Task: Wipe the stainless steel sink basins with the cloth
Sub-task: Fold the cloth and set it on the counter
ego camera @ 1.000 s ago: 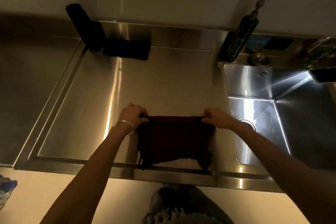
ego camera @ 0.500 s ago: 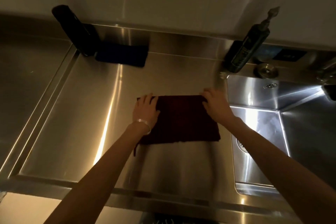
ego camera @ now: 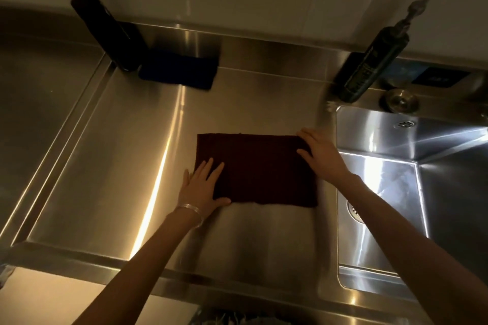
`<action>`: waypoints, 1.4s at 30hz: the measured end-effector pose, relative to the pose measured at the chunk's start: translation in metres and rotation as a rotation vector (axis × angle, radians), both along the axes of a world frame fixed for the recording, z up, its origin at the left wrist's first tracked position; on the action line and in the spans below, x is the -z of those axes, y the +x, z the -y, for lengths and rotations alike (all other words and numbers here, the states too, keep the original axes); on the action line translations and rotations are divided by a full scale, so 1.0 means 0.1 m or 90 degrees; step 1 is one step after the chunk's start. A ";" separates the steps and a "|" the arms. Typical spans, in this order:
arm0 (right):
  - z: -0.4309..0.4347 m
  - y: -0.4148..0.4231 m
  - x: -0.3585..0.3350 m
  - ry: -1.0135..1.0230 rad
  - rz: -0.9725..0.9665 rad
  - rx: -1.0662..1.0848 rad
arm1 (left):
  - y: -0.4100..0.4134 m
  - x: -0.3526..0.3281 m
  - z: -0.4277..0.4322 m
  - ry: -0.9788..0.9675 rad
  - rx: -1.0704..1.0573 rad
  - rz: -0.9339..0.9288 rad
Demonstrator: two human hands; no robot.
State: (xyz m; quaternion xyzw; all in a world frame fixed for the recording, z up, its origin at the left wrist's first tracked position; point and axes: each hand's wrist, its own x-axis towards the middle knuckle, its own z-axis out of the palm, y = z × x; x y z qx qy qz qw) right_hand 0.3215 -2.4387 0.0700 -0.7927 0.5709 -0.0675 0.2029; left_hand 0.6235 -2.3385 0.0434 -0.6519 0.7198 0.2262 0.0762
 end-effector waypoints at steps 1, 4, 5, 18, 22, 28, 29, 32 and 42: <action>0.05 0.02 -0.01 0.023 -0.017 -0.005 | 0.04 0.05 -0.06 0.004 0.012 0.013; 0.12 0.06 0.00 0.043 -0.060 0.006 | 0.24 0.12 -0.03 -0.014 0.082 0.044; 0.12 0.07 0.01 0.045 -0.059 0.024 | 0.33 0.12 0.04 -0.016 0.115 0.053; -0.74 0.41 -0.12 0.063 -0.026 0.173 | 0.07 -0.47 0.85 -0.034 0.354 0.216; -0.89 0.34 -0.19 -0.118 -0.191 0.095 | -0.72 -0.32 -0.10 -0.061 0.268 -0.079; -0.92 0.22 -0.13 0.016 -0.309 -0.061 | -0.90 -0.06 -0.37 -0.068 0.194 -0.044; -0.91 0.20 -0.14 0.011 -0.306 -0.083 | -0.88 -0.06 -0.38 -0.080 0.200 -0.025; -0.85 0.10 -0.18 -0.019 -0.305 -0.155 | -0.88 -0.19 -0.40 -0.108 0.218 0.080; -1.04 0.21 -0.07 -0.112 -0.134 -0.288 | -0.88 -0.20 -0.63 -0.081 0.006 0.120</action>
